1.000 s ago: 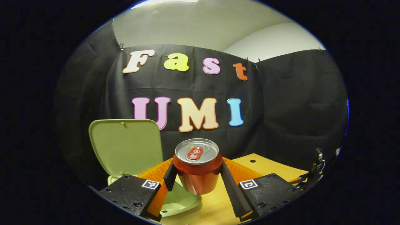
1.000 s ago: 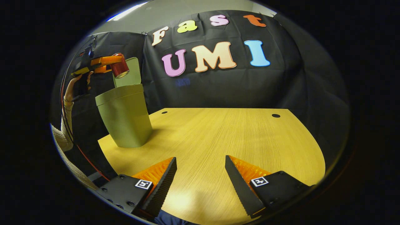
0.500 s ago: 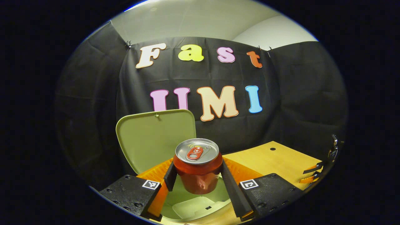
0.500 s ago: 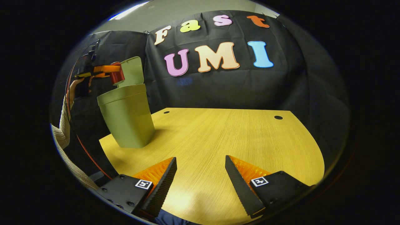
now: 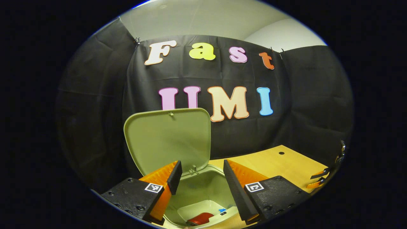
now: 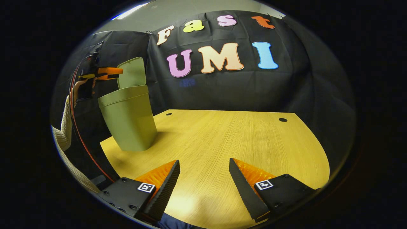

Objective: Press the lid of the desktop garbage bin to open it, pick up the crumpled paper on the desktop and throw it into the bin, then pick up the pop can on the desktop and drop it into the bin, and finally close the garbage bin lid.

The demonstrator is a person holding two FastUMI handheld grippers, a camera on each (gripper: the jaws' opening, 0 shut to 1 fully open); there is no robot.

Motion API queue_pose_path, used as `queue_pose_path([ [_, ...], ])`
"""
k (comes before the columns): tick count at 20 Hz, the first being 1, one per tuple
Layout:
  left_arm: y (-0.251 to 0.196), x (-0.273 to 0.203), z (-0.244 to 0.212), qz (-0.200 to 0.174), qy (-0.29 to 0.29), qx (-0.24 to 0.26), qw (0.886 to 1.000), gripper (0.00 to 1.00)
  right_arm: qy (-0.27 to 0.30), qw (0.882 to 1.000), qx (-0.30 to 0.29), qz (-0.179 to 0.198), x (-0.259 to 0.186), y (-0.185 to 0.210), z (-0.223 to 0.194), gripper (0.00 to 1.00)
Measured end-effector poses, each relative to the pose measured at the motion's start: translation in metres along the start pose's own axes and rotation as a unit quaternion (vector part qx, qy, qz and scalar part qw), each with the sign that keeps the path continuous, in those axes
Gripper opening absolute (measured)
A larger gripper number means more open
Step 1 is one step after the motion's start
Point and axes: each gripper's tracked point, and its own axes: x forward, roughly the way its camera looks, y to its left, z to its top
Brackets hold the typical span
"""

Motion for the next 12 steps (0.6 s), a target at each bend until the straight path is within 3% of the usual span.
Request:
queue_pose_path([
  [9,0.012,0.017,0.06,0.019,-0.039,-0.021,0.999,0.78,-0.004,1.0,0.003,0.01,0.0,0.003,0.002,0.98],
  [12,0.02,0.026,0.076,0.031,-0.047,-0.026,0.998,0.82,-0.006,1.0,0.005,0.01,-0.003,0.003,0.001,0.98],
])
